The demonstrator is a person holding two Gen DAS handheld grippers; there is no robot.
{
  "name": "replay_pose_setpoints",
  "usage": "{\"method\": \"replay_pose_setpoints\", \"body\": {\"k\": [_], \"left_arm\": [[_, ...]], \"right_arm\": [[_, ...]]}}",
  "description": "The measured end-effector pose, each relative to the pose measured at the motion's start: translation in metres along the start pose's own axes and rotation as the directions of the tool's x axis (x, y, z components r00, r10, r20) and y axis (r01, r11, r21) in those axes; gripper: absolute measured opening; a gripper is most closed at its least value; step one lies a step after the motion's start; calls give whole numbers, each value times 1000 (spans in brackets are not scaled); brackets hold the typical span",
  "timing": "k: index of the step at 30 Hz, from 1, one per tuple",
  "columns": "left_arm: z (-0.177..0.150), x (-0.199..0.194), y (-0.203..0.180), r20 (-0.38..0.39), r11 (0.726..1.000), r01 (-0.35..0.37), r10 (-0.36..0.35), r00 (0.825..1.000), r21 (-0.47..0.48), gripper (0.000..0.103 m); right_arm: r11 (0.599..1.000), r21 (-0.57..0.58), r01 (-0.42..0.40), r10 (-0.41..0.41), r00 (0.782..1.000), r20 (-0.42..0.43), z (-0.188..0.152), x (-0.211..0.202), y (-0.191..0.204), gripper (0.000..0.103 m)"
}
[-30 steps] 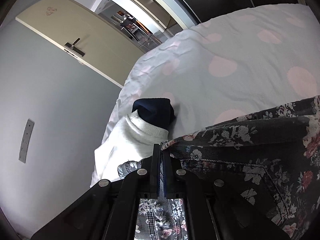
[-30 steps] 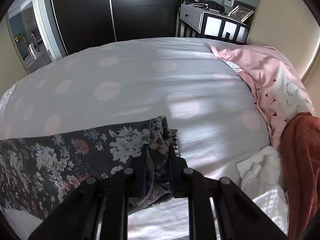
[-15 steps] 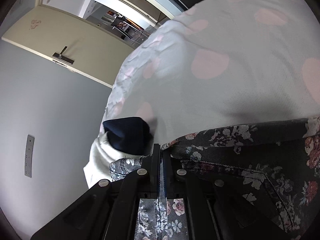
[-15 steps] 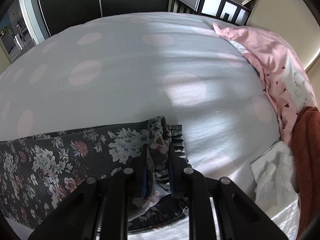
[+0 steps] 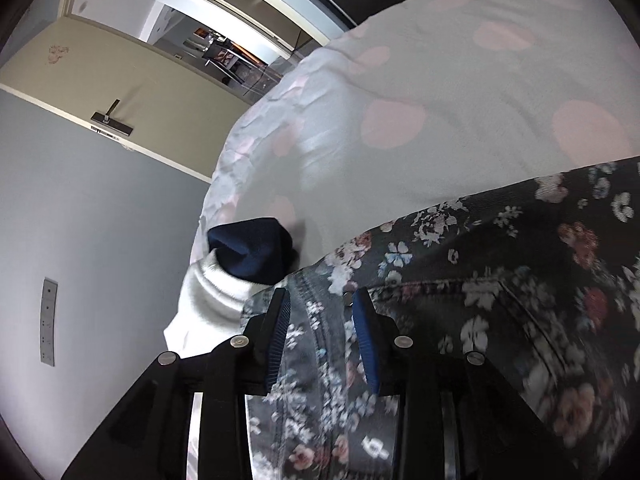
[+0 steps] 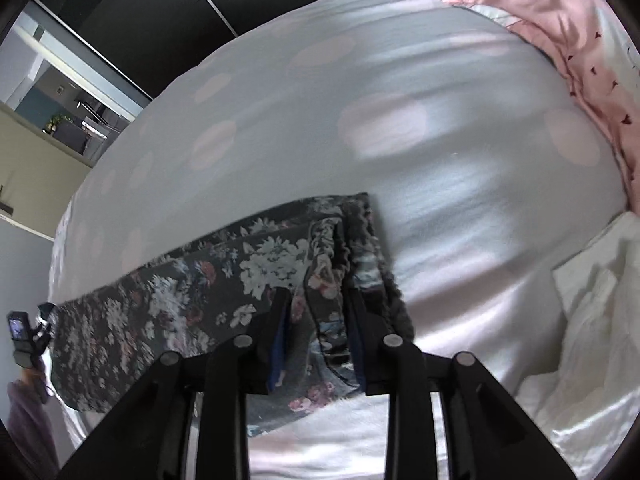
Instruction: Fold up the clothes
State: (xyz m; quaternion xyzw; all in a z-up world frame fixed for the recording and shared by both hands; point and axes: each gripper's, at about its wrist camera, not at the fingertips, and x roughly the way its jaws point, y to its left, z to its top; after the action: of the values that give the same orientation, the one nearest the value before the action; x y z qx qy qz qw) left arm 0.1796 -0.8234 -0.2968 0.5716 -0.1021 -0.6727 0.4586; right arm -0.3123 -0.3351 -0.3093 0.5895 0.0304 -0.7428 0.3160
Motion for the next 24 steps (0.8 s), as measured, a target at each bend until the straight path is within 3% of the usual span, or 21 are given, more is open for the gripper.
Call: {"method": "replay_pose_setpoints", "body": {"k": [6, 14, 19, 24], "left_arm": [[-21, -41, 14, 17, 999, 32, -31, 999, -39, 35], [-87, -95, 6, 7, 983, 139, -139, 990, -120, 35], [-123, -105, -19, -35, 971, 134, -144, 989, -198, 35], [-146, -113, -48, -4, 948, 178, -185, 983, -263, 35]], "right_arm": [[999, 27, 42, -44, 994, 100, -6, -17, -13, 46], [999, 3, -41, 40, 988, 148, -22, -31, -13, 43], [999, -43, 9, -4, 993, 116, -28, -17, -8, 38], [987, -90, 133, -122, 985, 119, -26, 4, 2, 40]]}}
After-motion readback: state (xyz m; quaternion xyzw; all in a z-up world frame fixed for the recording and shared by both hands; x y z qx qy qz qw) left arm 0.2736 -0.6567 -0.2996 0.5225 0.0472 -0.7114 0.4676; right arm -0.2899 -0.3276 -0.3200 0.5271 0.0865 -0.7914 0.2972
